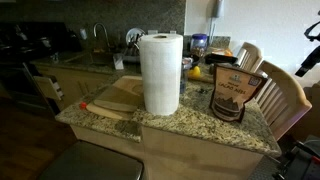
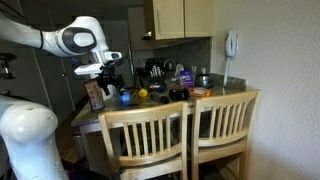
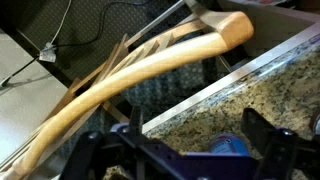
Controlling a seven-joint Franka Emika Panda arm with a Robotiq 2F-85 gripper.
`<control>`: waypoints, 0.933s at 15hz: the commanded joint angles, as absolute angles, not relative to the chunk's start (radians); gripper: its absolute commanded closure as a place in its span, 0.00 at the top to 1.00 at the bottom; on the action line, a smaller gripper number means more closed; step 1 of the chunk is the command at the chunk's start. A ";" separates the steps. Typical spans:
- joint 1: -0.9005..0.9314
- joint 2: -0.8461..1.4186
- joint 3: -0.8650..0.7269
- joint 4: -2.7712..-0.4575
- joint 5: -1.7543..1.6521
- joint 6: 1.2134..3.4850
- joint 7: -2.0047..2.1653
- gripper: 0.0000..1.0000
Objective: Put the brown satchet in the black bowl
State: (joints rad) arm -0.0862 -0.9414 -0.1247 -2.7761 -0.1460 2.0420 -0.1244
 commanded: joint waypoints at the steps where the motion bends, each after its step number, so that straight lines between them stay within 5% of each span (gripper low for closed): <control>1: -0.089 -0.939 -0.122 -2.774 -0.143 2.038 -0.127 1.00; 14: -0.047 -0.917 -0.098 -2.744 -0.109 2.073 -0.112 1.00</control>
State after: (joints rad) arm -0.0829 -0.9386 -0.1238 -2.7753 -0.1404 2.0418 -0.1242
